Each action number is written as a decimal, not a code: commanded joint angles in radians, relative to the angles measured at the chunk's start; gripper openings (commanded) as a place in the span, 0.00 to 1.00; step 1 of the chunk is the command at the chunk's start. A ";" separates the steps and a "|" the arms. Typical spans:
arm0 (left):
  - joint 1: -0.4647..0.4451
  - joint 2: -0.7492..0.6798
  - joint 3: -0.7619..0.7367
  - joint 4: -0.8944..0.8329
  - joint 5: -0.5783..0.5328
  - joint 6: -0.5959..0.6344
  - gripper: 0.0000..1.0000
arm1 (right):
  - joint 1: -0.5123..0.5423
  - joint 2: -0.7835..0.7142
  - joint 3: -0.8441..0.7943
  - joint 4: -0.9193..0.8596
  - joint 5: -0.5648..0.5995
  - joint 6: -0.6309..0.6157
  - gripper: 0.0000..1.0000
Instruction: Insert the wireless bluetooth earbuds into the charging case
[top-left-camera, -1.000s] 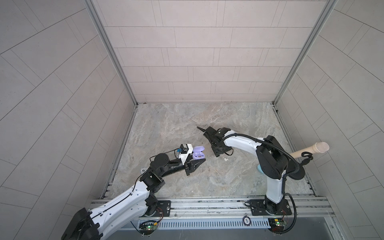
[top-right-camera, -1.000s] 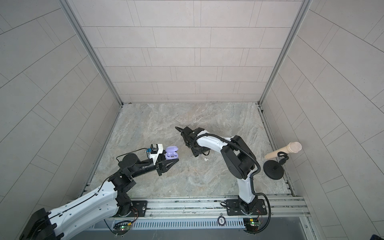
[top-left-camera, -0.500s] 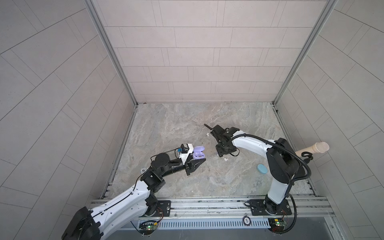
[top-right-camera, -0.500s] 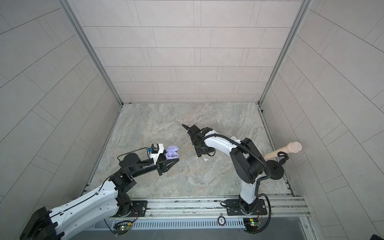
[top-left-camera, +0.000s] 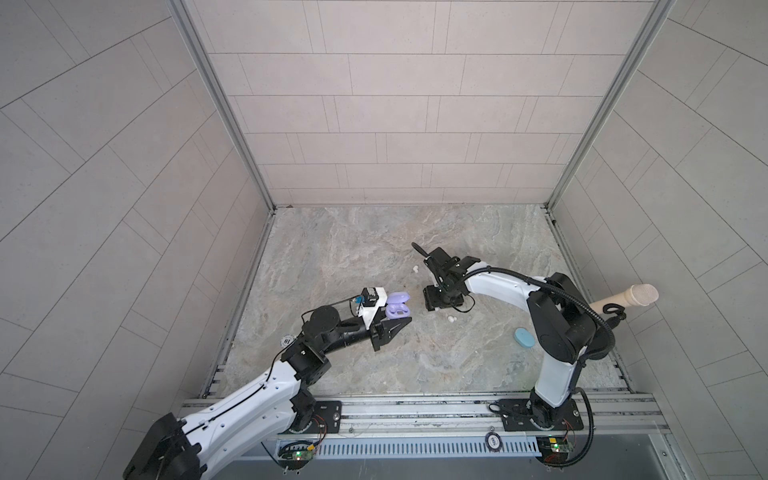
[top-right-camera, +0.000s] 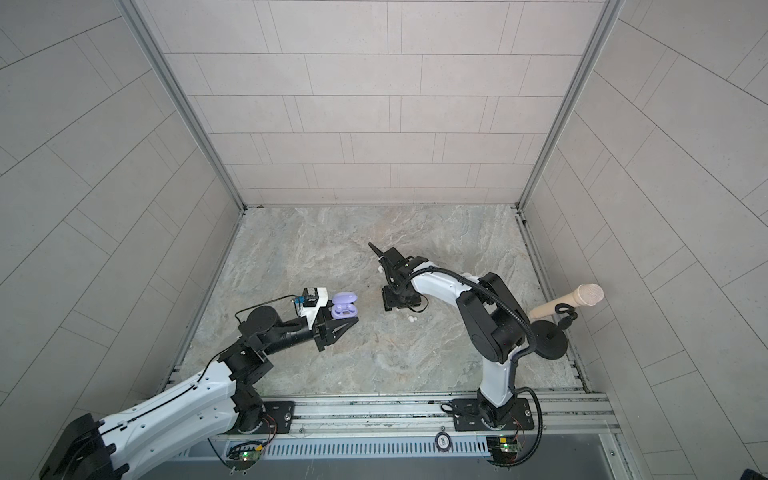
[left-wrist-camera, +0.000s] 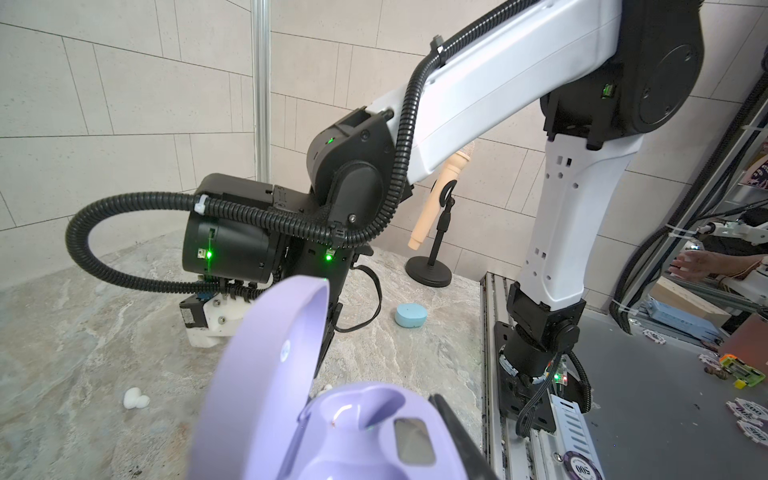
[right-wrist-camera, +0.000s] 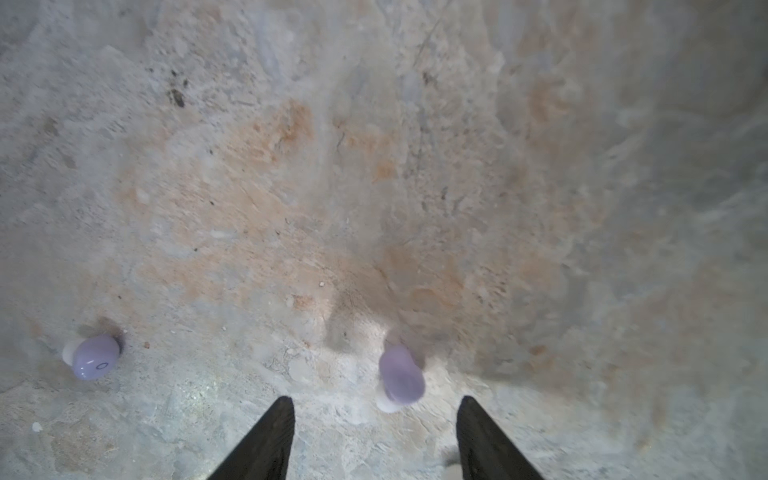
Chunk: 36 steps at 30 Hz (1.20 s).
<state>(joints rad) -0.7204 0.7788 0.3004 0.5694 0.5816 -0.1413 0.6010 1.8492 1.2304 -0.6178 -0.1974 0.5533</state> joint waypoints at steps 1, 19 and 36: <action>0.004 -0.017 0.005 0.004 0.008 0.003 0.08 | -0.010 0.028 0.007 0.004 -0.035 0.041 0.65; 0.004 -0.024 0.000 0.002 0.004 0.003 0.08 | -0.015 0.012 -0.001 0.068 -0.129 0.103 0.65; 0.004 -0.032 0.002 -0.004 0.003 0.003 0.08 | 0.022 -0.001 0.036 0.052 -0.153 0.117 0.64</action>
<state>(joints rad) -0.7204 0.7643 0.3004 0.5655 0.5804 -0.1413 0.6155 1.8740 1.2419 -0.5491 -0.3542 0.6559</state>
